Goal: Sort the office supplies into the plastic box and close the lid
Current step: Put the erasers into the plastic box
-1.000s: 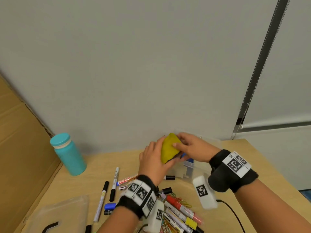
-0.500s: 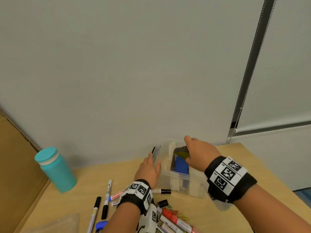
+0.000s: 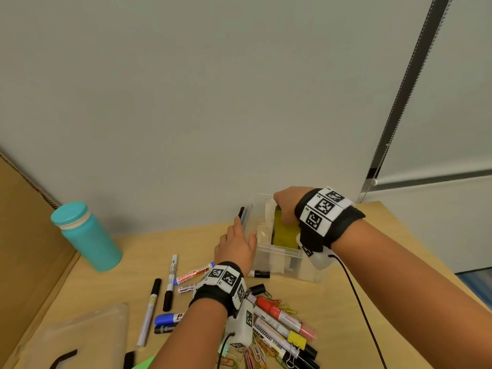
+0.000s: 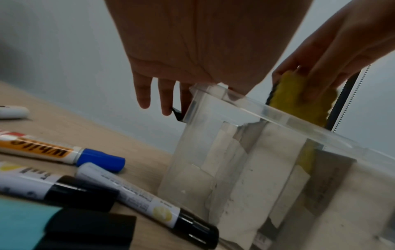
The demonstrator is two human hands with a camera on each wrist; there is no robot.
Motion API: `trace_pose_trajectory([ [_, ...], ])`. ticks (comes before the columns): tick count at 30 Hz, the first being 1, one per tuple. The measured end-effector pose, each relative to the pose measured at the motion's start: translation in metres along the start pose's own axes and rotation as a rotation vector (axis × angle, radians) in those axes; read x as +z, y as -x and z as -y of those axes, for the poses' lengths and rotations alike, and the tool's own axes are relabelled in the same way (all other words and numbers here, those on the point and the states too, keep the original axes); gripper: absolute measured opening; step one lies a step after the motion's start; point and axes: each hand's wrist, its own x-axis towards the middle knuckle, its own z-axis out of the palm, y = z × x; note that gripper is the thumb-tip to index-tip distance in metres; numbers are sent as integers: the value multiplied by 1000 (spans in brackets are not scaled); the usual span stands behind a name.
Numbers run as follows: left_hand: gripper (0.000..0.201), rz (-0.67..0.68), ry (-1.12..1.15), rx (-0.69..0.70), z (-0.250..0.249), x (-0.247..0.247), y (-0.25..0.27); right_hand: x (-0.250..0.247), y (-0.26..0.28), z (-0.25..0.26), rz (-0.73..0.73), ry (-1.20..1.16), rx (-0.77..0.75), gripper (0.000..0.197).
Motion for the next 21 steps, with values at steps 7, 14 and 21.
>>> trace_pose_trajectory([
  [7,62,20,3,-30,-4,-2,-1,13,-31,0,-67,37,164,39],
  [14,62,22,9,-46,-6,-2,1,7,-13,0,143,150,125,71],
  [21,62,50,-9,-58,-7,-4,0,6,5,1,240,130,122,70],
])
